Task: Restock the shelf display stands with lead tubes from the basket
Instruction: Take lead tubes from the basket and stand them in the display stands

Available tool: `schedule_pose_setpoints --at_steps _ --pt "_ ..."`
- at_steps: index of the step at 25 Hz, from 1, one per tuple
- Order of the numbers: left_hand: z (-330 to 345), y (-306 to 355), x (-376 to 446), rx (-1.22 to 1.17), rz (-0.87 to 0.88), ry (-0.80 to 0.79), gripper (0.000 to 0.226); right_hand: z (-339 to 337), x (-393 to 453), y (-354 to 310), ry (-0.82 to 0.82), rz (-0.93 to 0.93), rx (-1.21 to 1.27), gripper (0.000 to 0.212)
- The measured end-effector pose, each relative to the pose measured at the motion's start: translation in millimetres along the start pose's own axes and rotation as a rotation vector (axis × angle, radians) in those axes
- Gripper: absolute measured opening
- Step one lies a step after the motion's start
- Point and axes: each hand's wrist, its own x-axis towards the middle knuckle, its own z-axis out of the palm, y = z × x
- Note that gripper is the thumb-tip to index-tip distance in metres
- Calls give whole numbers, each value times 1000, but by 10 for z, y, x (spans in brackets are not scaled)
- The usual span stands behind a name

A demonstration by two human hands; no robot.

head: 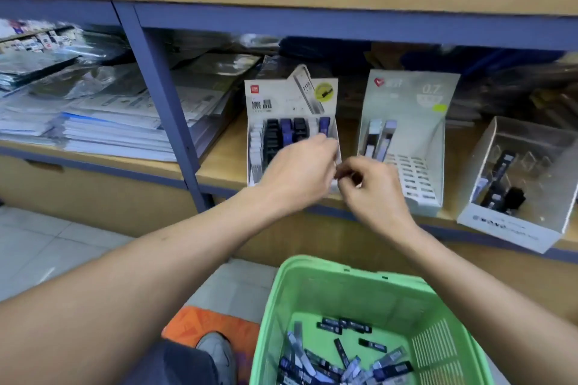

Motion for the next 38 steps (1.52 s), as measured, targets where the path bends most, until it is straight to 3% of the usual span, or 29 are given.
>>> schedule_pose_setpoints --at_steps 2,4,8,11,15,19,22,28,31,36,38 --pt "317 270 -256 -24 17 -199 12 59 -528 178 -83 79 -20 11" --pt "717 373 -521 -12 4 -425 7 187 -1038 468 -280 140 -141 9" --pt "1563 473 -979 34 -20 -885 11 498 -1833 1130 -955 297 -345 15" --pt "2153 521 -1360 15 -102 -1160 12 644 -2284 1462 -1229 440 -355 44" --pt "2749 462 -1914 72 -69 -1361 46 851 -2671 1680 -1402 396 -328 72" --pt "3204 529 -2166 56 -10 -1391 93 1067 -2885 1792 -1504 304 -403 115" --pt "3366 582 -2177 94 18 -1403 111 1148 -2855 1855 -1562 310 -408 124" --pt "3508 588 -2177 50 -1 -1476 109 1199 -2870 1908 -1551 265 -466 126" --pt "3535 534 -2165 -72 -110 -1484 97 1183 -2885 1931 -1503 312 -404 123" --pt "3612 477 -2134 -147 -193 -1566 64 1059 -2865 2017 -1480 418 -299 140" --pt "3608 503 -2119 -185 -233 -1624 61 1061 -2859 2017 -1482 438 -291 141"
